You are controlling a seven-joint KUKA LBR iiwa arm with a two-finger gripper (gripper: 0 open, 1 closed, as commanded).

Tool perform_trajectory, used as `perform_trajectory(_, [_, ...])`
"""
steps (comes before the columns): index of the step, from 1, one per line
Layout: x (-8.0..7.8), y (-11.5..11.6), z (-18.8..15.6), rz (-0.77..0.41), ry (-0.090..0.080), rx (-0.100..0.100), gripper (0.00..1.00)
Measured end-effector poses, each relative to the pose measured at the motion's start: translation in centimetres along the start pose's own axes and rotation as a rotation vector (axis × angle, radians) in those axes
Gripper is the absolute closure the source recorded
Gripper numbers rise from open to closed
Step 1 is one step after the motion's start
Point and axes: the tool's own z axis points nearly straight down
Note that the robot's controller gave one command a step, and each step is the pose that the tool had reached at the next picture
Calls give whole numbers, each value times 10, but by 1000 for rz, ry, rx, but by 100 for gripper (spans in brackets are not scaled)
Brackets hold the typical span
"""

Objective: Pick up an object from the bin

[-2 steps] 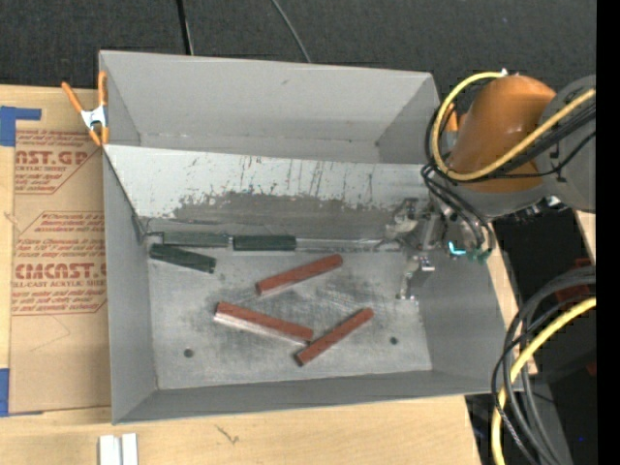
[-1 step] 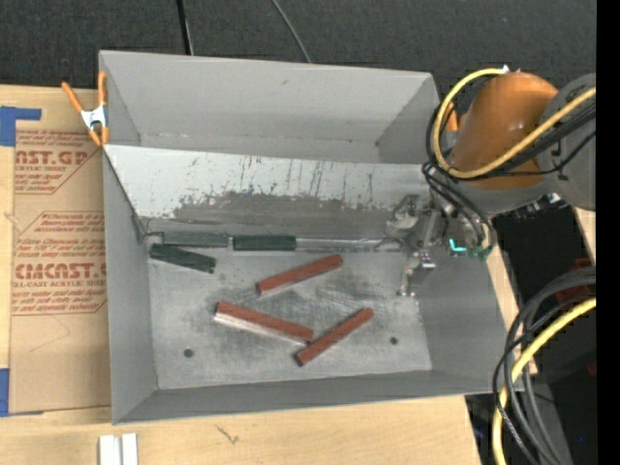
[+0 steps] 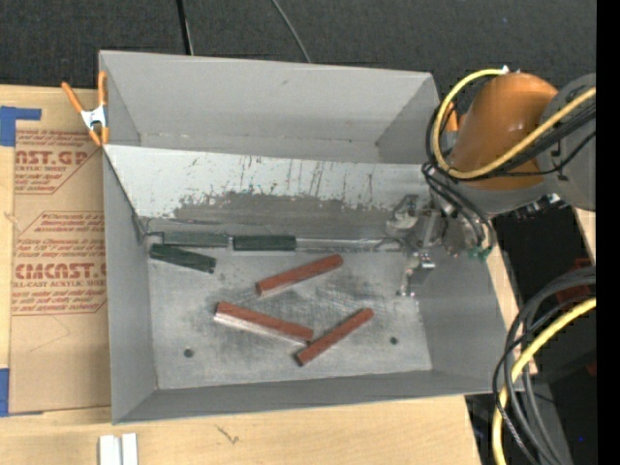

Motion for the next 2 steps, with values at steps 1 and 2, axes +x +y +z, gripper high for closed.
perform_trajectory(1, [15,-6,84,-196,-3,1,100])
perform_trajectory(2, [16,-6,86,-197,-2,1,0])
